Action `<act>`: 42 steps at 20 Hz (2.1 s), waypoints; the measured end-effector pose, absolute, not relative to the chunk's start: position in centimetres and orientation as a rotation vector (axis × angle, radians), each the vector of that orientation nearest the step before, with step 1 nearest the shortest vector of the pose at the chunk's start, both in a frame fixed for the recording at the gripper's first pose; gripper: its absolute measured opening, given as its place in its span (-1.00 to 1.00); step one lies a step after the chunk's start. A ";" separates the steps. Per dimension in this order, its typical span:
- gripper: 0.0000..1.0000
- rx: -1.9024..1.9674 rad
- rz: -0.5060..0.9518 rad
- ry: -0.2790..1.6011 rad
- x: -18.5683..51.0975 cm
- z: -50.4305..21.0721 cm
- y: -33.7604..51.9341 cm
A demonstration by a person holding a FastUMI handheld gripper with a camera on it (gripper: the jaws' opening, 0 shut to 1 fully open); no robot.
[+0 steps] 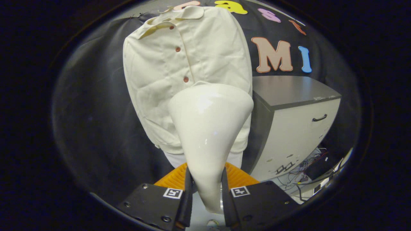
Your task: Iron the clothes twice with a garment steamer, once on the left side and once on the right side.
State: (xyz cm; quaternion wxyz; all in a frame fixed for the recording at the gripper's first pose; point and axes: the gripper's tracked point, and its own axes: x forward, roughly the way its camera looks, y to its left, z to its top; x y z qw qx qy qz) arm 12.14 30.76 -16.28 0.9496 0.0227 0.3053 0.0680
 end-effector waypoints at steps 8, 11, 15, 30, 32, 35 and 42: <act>-0.20 0.032 0.154 0.508 8.2 -9.9 29.2; -0.20 0.022 0.149 0.462 6.7 -7.6 27.5; -0.20 0.052 0.158 0.400 4.8 -4.8 25.2; -0.21 0.070 0.198 0.210 3.8 0.6 9.1; -0.22 0.056 0.218 0.224 3.8 0.0 8.3; -0.22 0.076 0.201 0.243 4.5 -0.6 7.1; -0.21 0.083 0.198 0.248 5.0 -1.0 7.1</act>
